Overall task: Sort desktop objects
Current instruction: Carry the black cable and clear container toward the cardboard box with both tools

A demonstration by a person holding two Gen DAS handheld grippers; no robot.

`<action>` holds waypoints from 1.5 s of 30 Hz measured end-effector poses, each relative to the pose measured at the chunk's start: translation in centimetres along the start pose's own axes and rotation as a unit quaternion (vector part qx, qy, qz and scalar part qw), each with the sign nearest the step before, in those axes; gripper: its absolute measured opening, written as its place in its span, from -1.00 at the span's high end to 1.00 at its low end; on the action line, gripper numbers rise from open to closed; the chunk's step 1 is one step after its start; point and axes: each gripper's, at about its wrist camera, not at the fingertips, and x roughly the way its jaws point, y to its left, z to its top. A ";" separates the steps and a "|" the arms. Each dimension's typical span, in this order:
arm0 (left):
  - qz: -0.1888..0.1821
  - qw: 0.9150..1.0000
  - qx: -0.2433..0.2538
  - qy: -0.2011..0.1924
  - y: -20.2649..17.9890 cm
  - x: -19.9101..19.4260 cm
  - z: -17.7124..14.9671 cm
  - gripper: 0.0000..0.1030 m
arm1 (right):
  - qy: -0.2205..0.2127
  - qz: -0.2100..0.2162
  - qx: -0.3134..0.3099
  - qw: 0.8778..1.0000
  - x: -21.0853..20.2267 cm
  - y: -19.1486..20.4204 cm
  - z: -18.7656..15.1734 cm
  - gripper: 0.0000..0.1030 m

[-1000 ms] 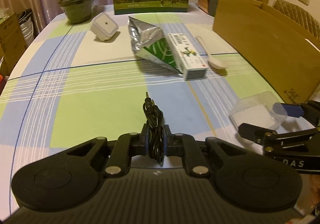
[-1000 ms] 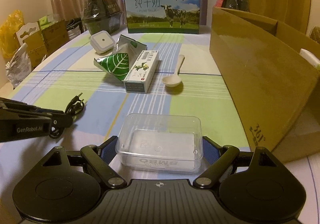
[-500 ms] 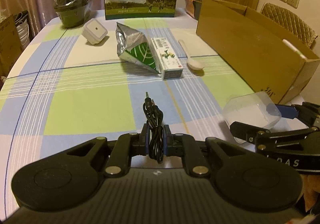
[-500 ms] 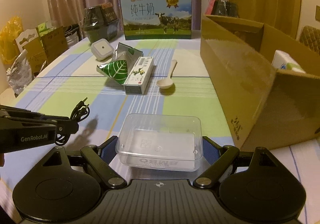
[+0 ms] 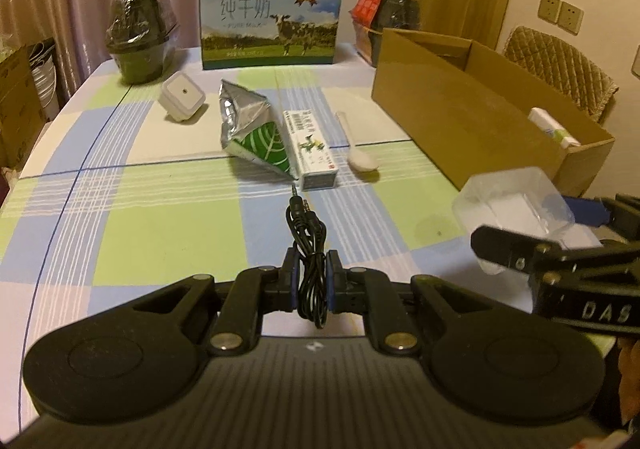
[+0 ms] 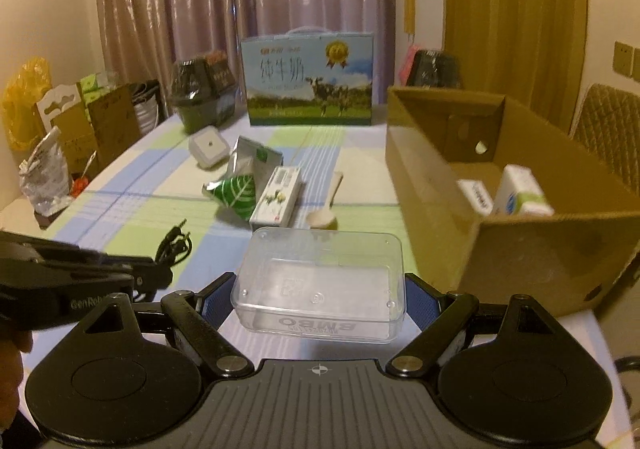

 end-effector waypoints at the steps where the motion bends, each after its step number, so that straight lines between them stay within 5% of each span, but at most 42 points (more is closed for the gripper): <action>1: -0.001 1.000 0.002 -0.003 -0.3 -0.2 0.1 0.81 | -0.004 -0.001 -0.002 1.000 -0.3 -0.1 0.3 -0.63; 13: -0.032 0.999 0.022 -0.030 -4.1 -1.5 3.4 0.81 | -0.044 -0.045 -0.012 0.998 -2.2 -5.4 4.5 -0.63; 24: -0.061 0.995 0.050 -0.054 -8.5 -0.9 7.7 0.81 | -0.031 -0.070 0.000 0.997 0.8 -10.8 7.0 -0.64; 45: -0.118 0.987 0.090 -0.053 -16.1 3.4 12.5 0.81 | 0.015 -0.119 -0.025 0.992 4.4 -18.4 5.9 -0.64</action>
